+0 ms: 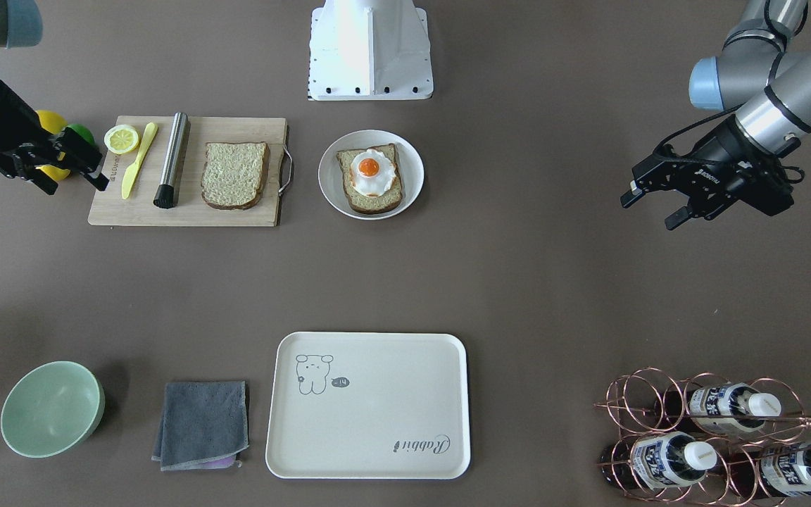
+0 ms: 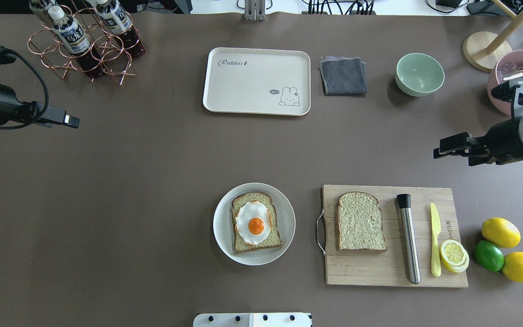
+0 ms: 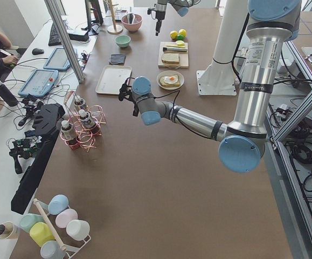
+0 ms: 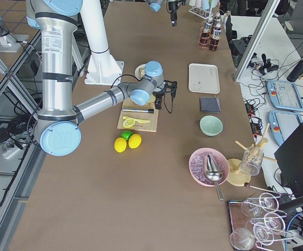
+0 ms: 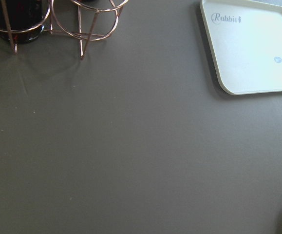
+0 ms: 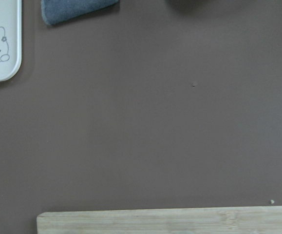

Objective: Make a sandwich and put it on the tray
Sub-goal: 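Move the right gripper over the bread slice on the cutting board, then grasp the bread slice edge with the right gripper and lift it, then carry the bread slice over the egg toast and lay it on top, then open the right gripper and adjust the top slice on the sandwich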

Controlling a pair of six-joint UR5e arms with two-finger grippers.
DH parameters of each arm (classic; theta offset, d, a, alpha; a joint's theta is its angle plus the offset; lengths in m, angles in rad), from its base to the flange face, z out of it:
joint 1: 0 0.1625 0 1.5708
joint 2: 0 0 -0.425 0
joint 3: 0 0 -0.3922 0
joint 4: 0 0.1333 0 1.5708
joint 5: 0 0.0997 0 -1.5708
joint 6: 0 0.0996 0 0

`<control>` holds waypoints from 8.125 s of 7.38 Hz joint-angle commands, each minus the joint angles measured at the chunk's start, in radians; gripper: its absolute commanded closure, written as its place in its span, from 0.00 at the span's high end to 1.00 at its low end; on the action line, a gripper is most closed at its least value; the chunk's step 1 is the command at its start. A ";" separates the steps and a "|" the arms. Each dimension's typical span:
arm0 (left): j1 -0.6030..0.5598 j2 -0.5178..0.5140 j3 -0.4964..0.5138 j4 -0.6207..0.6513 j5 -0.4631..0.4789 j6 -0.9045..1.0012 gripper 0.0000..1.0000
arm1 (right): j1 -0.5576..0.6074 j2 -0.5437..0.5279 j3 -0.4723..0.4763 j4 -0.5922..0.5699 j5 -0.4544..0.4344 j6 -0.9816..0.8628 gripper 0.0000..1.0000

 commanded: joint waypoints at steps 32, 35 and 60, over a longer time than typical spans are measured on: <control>0.085 -0.017 0.007 -0.004 0.110 -0.012 0.99 | -0.296 0.084 0.028 0.256 -0.296 0.440 0.00; 0.087 -0.017 0.009 -0.005 0.107 -0.021 0.99 | -0.391 0.291 0.013 0.074 -0.333 0.451 0.00; 0.111 -0.034 0.024 -0.005 0.108 -0.039 0.99 | -0.474 0.451 -0.225 0.084 -0.408 0.201 0.51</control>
